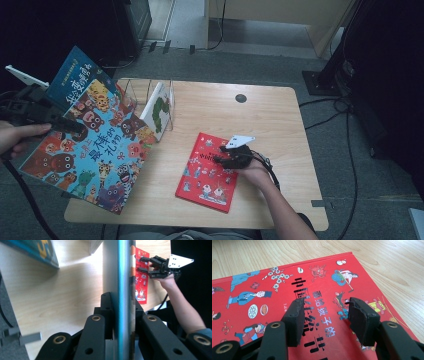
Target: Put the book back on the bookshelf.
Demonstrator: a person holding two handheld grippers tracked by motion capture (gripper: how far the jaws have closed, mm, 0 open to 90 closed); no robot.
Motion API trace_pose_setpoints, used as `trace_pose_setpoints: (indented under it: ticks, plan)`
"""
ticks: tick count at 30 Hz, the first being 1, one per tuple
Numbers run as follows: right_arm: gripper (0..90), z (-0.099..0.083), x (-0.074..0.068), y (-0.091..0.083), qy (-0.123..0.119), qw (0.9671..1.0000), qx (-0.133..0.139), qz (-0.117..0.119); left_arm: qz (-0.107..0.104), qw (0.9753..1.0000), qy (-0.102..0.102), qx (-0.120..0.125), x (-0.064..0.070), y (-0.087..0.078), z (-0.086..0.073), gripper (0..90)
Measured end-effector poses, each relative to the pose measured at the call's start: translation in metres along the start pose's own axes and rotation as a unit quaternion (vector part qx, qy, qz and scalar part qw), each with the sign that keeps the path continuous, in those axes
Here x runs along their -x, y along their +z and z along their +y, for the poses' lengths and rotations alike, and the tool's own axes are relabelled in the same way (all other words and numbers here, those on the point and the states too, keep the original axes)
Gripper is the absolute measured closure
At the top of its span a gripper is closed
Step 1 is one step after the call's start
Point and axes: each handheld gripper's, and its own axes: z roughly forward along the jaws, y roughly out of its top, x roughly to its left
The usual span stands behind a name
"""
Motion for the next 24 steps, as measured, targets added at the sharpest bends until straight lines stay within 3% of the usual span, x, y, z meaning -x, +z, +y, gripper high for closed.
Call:
trace_pose_setpoints:
  ticks: [4,11,24]
  plan:
    - [47.3,-0.001,0.0,-0.001,0.001,1.0,0.0,-0.001,0.017,0.9998,-0.004,0.003,-0.005,-0.015,-0.004,80.8]
    - [47.2,-0.002,0.001,-0.002,-0.002,1.0,0.001,-0.003,0.04,0.9983,-0.036,0.021,-0.022,-0.035,-0.005,80.5]
    - [46.6,-0.001,0.001,-0.001,-0.004,1.0,0.001,-0.006,0.076,0.9935,-0.07,0.049,-0.03,-0.059,0.028,80.0]
